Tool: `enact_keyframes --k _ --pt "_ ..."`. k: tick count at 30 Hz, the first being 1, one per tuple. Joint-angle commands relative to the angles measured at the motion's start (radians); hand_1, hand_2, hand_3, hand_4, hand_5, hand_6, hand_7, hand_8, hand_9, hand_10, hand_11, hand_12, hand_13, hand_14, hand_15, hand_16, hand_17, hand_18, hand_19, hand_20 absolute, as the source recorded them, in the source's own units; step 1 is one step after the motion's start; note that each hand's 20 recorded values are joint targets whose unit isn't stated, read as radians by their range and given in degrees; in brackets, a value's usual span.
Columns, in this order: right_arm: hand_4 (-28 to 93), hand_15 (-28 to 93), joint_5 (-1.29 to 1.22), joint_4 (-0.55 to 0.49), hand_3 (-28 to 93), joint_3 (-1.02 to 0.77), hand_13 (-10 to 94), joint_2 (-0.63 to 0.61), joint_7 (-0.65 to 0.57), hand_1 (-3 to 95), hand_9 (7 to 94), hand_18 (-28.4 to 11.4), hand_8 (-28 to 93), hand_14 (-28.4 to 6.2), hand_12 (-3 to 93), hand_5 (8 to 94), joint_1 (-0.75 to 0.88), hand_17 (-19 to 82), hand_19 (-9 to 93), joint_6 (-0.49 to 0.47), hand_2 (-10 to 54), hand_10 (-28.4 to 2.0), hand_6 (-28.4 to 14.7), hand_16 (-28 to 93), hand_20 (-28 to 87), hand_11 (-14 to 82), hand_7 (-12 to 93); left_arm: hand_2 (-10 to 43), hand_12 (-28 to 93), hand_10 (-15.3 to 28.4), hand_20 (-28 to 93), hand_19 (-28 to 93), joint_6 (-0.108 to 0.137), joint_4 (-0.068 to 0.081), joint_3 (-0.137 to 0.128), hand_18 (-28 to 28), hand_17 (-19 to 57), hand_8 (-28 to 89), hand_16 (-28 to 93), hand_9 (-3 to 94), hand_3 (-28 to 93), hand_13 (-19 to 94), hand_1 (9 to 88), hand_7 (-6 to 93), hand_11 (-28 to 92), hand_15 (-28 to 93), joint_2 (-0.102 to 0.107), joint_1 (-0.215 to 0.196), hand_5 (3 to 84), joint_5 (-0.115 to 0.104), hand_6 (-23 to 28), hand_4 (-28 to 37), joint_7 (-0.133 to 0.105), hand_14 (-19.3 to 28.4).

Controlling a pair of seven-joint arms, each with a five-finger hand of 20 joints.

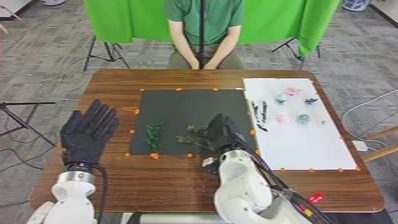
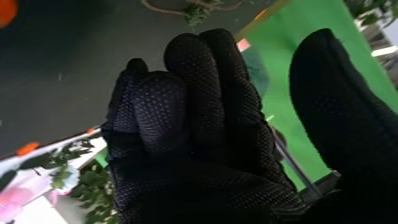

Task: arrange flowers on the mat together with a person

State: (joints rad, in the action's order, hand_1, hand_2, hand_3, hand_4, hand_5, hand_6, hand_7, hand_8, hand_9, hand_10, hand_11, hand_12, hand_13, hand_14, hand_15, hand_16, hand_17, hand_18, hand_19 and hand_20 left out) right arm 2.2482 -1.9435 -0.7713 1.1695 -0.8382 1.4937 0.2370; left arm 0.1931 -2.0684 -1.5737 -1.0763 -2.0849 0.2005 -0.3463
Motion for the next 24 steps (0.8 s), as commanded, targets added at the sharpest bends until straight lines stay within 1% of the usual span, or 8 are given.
enact_keyframes --k 1,3,6,8,10,12,17,24 --pt "-22 79 -0.015 -0.049 76 -0.073 54 -0.07 0.006 37.2 66.7 -28.4 -12 -20.7 32.8 69.9 0.055 20 77 -0.109 -9.5 -19.1 -5.6 32 31 48.2 25 12.2 8 13.8 10 38 0.008 -0.001 -0.012 15.7 -7.1 -10 -7 41.2 76 31 28.0 14.7 21 30 -0.015 -0.029 48.8 -0.01 8.8 -28.3 0.001 15.7" --pt "-21 79 -0.027 -0.056 76 -0.087 54 -0.076 0.013 37.5 66.7 -28.4 -12 -20.9 32.7 70.3 0.069 20 77 -0.129 -9.1 -19.2 -5.6 32 31 48.2 25 12.2 8 13.8 11 38 0.01 -0.002 -0.015 15.8 -7.1 -10 -7 41.2 76 31 28.0 14.7 21 30 -0.014 -0.034 48.9 -0.012 8.8 -28.3 -0.001 15.7" --pt "-22 79 -0.072 -0.065 76 -0.101 54 -0.081 0.027 40.0 66.7 -28.4 -1 -20.8 32.5 71.2 0.079 20 77 -0.157 -5.1 -19.2 -6.2 32 31 47.7 24 12.3 8 13.8 11 39 0.008 -0.001 -0.015 15.8 -7.1 -10 -7 41.3 76 31 28.0 14.8 21 30 -0.014 -0.034 48.9 -0.013 8.8 -28.3 0.001 15.7" --pt "-23 75 -0.07 -0.066 76 -0.101 53 -0.084 0.045 43.9 68.1 -28.2 2 -20.4 28.5 72.4 0.086 19 76 -0.163 -1.5 -19.7 -6.8 30 30 38.4 23 12.3 8 13.7 11 39 0.005 0.001 -0.015 15.8 -7.1 -10 -7 41.3 76 31 28.0 14.7 21 30 -0.015 -0.03 48.9 -0.01 8.9 -28.3 0.004 15.7" --pt "-23 72 -0.09 -0.072 77 -0.102 52 -0.079 0.054 44.3 69.7 -27.8 1 -20.2 23.9 72.6 0.088 19 76 -0.184 0.0 -19.3 -6.7 27 28 29.6 19 12.4 8 13.8 11 39 0.005 0.001 -0.014 15.8 -7.1 -10 -7 41.4 76 31 28.0 14.7 21 30 -0.014 -0.03 49.0 -0.011 8.9 -28.3 0.006 15.7" --pt "-23 70 -0.12 -0.078 79 -0.105 53 -0.073 0.051 43.0 70.7 -27.3 0 -19.7 21.2 72.6 0.088 20 76 -0.204 2.5 -19.3 -6.8 25 28 24.4 17 12.4 8 13.8 11 39 0.003 0.003 -0.01 15.8 -7.1 -10 -7 41.4 76 31 28.1 14.7 21 30 -0.013 -0.026 49.0 -0.01 8.9 -28.3 0.009 15.7" --pt "-22 69 -0.156 -0.08 80 -0.099 56 -0.055 0.064 41.1 72.9 -27.6 0 -19.0 20.5 73.1 0.08 21 77 -0.229 6.2 -19.0 -6.6 25 28 22.9 16 12.5 8 13.8 11 39 0.002 0.004 -0.004 15.8 -7.1 -10 -7 41.4 76 31 28.1 14.7 21 30 -0.012 -0.025 49.0 -0.013 8.9 -28.3 0.013 15.7" --pt "-23 70 -0.179 -0.066 79 -0.095 56 -0.017 0.068 40.0 73.5 -27.8 0 -19.1 20.3 72.5 0.071 22 78 -0.238 7.8 -19.1 -6.7 26 28 22.3 16 12.6 8 13.8 11 39 0.003 0.003 0.001 15.9 -7.1 -10 -7 41.4 76 31 28.0 14.7 21 30 -0.013 -0.022 49.1 -0.022 8.9 -28.3 0.019 15.8"
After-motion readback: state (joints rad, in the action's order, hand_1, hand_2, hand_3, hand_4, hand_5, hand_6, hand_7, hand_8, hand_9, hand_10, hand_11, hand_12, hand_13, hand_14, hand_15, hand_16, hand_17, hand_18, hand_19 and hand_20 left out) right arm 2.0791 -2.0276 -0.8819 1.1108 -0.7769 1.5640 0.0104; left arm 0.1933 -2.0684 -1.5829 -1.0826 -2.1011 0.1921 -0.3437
